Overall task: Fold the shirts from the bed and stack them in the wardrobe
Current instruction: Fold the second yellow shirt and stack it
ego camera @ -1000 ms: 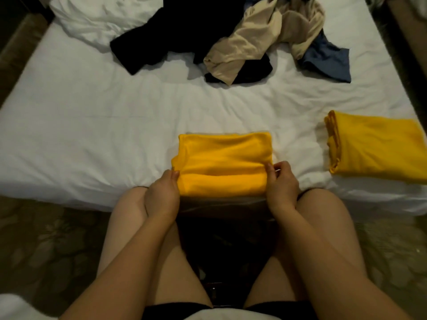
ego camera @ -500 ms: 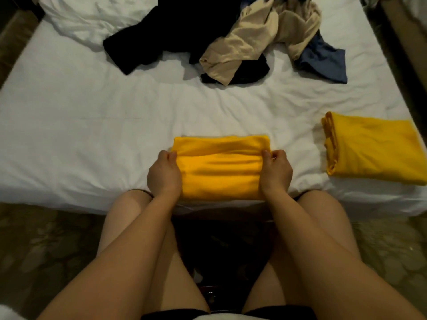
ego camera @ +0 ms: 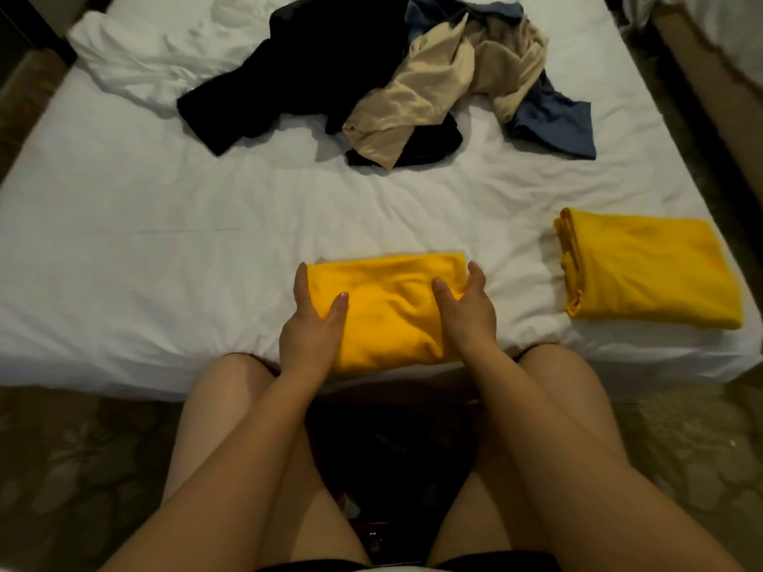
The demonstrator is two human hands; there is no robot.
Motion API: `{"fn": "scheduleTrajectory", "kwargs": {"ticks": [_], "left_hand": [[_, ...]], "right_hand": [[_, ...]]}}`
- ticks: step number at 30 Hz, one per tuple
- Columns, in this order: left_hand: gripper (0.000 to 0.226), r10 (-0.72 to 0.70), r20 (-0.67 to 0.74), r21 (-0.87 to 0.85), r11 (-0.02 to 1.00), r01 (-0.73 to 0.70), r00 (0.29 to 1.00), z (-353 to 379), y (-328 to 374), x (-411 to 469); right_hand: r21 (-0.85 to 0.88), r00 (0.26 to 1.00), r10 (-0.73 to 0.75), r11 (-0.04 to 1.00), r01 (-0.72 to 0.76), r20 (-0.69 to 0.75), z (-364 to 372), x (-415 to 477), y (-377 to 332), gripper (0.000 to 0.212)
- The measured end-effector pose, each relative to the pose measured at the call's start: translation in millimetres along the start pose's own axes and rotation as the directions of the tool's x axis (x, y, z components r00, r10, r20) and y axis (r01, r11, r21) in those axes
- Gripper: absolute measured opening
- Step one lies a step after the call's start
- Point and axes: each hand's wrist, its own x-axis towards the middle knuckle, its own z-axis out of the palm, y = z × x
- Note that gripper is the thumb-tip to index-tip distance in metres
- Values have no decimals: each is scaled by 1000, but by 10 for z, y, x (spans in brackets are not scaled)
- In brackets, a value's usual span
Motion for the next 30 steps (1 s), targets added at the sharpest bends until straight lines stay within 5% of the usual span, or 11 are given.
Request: {"fn": "scheduleTrajectory", "kwargs": {"ticks": [4, 8, 14, 20, 27, 30], "left_hand": [[51, 242, 60, -136, 963, -233, 968, -52, 145, -22], [28, 327, 62, -227, 925, -306, 943, 100, 596, -82], [59, 530, 222, -190, 847, -497, 818, 751, 1701, -248], [79, 503, 430, -118, 855, -505, 750, 1627, 2462, -400], [73, 322, 466, 71, 915, -398, 824, 2141, 2414, -245], [67, 348, 376, 75, 913, -402, 859, 2212, 2359, -300]], "right_hand": [[128, 984, -179, 976, 176, 15, -282, 21, 58, 57], [244, 961, -230, 934, 262, -155, -771, 106, 131, 45], [239, 920, -198, 928, 287, -338, -2036, 422, 487, 36], [186, 953, -87, 972, 146, -291, -2959, 899, 1079, 38], [70, 987, -16, 997, 28, -161, -2886, 1384, 1415, 42], [-25, 974, 22, 999, -29, -226, -2741, 1404, 1475, 42]]}}
